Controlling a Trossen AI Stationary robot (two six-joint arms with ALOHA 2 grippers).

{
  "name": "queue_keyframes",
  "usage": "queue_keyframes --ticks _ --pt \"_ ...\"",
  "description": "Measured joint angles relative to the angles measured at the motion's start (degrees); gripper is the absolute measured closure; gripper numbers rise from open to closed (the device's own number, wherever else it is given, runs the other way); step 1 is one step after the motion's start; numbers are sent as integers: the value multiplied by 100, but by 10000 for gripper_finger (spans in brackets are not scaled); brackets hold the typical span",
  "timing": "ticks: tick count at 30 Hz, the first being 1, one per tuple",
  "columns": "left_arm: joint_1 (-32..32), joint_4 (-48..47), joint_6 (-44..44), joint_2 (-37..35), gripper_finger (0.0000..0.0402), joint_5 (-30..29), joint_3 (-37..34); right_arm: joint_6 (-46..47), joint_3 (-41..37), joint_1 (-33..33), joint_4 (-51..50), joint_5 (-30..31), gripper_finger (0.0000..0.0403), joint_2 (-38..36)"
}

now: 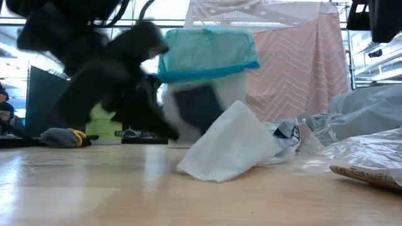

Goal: Place trash/remove bag and relplace
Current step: Put the white paper into the trash bin

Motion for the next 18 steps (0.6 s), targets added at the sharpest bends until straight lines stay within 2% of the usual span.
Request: queue_keyframes --ticks 15,18 --pt "216 -4057 -538 -914 401 -334 2463 5 0 -185 2 241 369 0" --pt "387 -4745 -696 -1200 401 -616 2968 8 0 -196 8 364 369 0"
